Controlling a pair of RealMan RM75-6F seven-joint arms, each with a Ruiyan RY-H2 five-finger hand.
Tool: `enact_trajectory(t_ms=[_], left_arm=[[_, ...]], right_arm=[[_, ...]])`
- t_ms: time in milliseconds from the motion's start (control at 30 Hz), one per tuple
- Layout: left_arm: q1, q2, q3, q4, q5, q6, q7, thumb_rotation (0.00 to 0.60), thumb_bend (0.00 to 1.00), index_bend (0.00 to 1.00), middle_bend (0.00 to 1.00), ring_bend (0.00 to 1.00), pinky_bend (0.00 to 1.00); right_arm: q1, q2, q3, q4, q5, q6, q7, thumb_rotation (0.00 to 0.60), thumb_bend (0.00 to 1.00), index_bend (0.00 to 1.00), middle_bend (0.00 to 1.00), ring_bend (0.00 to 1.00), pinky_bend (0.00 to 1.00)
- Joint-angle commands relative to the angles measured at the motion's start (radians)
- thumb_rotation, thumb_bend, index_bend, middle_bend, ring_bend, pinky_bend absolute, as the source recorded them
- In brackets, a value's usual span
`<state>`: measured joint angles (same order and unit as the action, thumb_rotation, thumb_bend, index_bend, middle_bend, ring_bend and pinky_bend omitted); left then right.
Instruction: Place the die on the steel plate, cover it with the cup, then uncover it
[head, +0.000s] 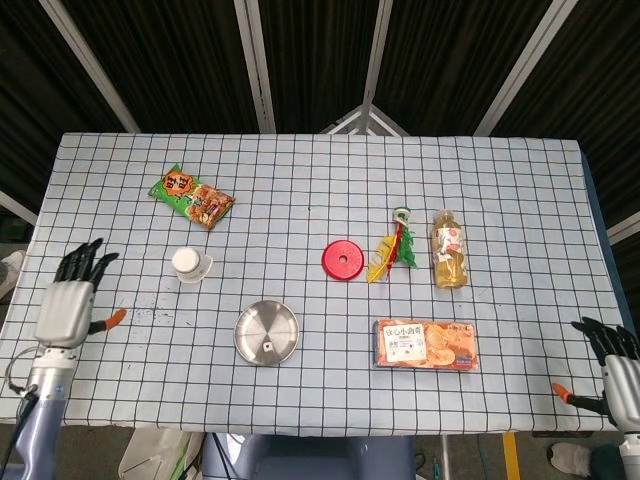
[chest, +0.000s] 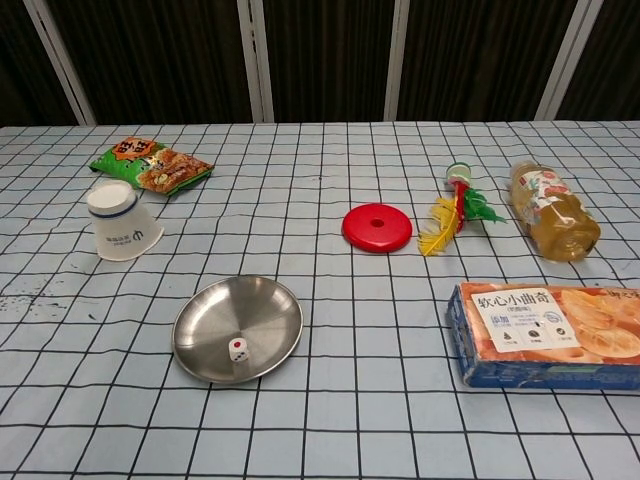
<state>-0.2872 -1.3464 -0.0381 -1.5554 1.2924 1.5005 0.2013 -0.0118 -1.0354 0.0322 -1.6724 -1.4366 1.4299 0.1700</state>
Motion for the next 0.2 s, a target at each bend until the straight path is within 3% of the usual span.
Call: enact_trajectory(t_ms=[33,200], left_arm=[[0.041,-0.046,0.021,0.106,0.004,0.022,-0.006,0.6,0.27,0.15,0.0,0.0,0.07],[0.06,-0.051,0.003,0.145,0.017,0.053,-0.03,0.6,0.27,0.16,0.0,0.0,0.07]], right_arm=[[-0.003,-0.003,0.002,0.003,-0.008,0.014,-0.005,0.6,0.06,0.2,0.14,0.13,0.0],[-0.007,-0.002,0.01,0.003,-0.004,0.03,-0.006,0.6,0.06,0.2,0.14,0.13,0.0]])
